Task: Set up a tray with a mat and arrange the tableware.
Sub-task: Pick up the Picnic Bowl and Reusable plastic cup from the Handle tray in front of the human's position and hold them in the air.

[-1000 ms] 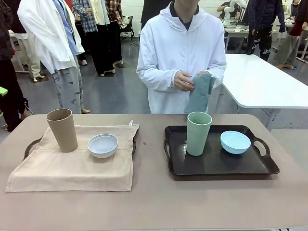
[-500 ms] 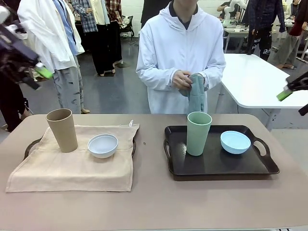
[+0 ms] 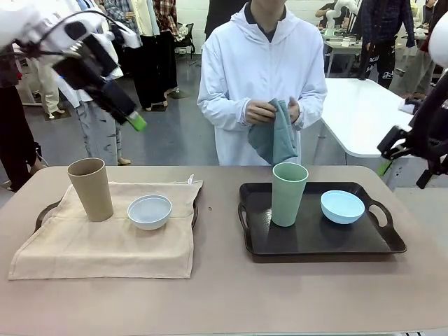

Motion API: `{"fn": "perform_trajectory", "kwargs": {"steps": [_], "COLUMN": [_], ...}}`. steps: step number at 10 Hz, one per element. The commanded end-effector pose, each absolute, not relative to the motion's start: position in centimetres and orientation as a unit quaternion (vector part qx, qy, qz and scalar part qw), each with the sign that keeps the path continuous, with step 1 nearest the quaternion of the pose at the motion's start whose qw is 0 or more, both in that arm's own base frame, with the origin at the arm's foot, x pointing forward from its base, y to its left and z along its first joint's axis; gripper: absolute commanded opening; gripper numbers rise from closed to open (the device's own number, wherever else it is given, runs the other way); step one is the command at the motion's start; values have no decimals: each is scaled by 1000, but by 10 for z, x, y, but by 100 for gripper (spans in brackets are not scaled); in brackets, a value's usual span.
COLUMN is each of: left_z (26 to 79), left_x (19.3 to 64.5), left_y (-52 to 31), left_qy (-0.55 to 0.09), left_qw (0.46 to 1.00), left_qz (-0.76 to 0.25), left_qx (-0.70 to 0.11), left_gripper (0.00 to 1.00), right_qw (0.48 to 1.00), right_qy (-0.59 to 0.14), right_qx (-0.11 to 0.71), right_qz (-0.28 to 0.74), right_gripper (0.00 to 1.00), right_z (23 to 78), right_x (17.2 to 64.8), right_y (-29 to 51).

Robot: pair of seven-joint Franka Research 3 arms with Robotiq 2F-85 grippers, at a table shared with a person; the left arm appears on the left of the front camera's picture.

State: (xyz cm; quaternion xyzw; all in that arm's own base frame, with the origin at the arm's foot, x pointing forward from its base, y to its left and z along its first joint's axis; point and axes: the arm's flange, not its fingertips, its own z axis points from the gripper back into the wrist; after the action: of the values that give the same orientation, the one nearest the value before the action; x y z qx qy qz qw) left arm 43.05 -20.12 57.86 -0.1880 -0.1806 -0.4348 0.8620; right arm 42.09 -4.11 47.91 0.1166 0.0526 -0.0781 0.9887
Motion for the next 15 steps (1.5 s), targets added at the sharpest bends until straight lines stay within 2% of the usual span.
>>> {"fn": "perform_trajectory", "kwargs": {"steps": [1,3,6,8,14,15], "left_z": [558,540,514,506,507,503], "left_x": [431,424,423,433,426,441], "left_y": [-226,-266,-313,-309,-316,-326], "left_qy": [-173,-156,-183,-166,-175,-232], "left_qw": [835,820,812,818,809,774], "left_qz": [-492,-530,-542,-531,-546,-569], "left_qx": [-174,-153,-114,-146,-133,-152], "left_gripper": [100,100,100,100,100,100], "right_qw": [990,992,992,991,991,991], "right_qy": [82,84,87,89,93,93], "right_qx": [68,56,62,76,65,66], "right_qz": [-96,-81,-74,-68,-68,-69], "right_gripper": [100,100,100,100,100,100], "right_z": [445,413,382,380,382,381], "right_x": [438,448,454,457,458,458], "right_y": [-38,-27,-18,-32,-21,-23]}}
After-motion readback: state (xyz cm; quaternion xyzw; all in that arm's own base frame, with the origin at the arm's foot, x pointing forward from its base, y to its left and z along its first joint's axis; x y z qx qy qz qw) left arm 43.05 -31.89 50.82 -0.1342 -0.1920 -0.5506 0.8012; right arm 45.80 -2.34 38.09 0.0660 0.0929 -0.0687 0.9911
